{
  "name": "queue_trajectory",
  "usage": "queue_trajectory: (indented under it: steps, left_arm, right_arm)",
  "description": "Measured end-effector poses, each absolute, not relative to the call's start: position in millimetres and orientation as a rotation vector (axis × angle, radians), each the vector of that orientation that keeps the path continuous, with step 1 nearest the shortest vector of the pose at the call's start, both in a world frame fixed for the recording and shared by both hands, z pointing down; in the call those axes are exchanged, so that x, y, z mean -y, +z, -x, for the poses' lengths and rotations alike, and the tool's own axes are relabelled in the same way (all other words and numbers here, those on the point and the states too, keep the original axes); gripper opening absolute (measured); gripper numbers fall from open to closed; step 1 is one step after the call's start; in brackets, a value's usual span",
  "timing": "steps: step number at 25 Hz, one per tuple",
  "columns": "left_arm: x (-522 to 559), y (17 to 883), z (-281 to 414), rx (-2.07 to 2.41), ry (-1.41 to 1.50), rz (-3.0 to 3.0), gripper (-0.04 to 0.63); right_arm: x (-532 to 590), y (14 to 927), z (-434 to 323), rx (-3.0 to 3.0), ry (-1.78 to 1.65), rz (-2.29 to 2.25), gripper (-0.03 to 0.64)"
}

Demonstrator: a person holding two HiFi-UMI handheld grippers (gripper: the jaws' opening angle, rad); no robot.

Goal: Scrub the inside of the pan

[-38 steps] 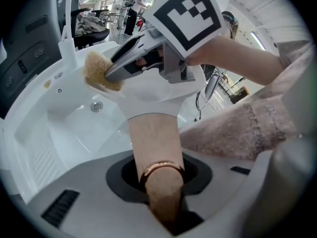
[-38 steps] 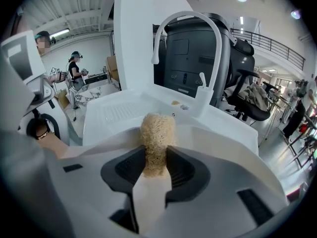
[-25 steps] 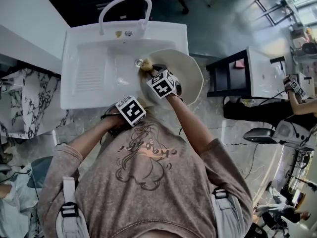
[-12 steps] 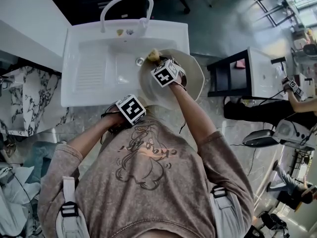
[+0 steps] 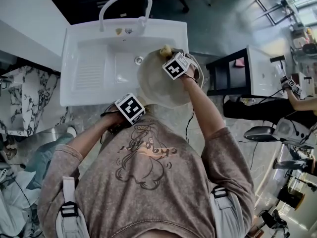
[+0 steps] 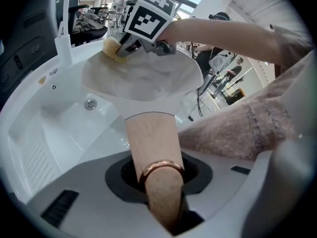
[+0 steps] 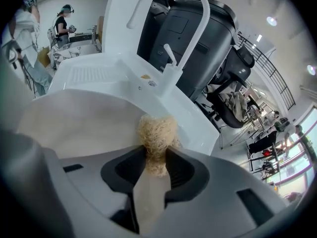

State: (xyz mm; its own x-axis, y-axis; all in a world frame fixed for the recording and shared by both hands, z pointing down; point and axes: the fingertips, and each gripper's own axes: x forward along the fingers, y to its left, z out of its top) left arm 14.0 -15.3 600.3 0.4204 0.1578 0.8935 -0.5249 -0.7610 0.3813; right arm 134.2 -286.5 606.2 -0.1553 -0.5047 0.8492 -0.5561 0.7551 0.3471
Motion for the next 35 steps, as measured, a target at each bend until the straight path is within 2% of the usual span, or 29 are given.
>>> queue_trajectory:
  steps: [6,35]
  left_arm:
    - [14.2,600.3,-14.3,0.317,1.357,-2.028,0.124]
    - [8.5,600.5,-9.4,0.316,1.328,-1.992,0.115]
  right_arm:
    - [280.5,606.8,-148.1,1.727,-0.002,-0.721,0.139]
    - [208.5,584.5,-223.2,1.637,0.171,-0.521,0.14]
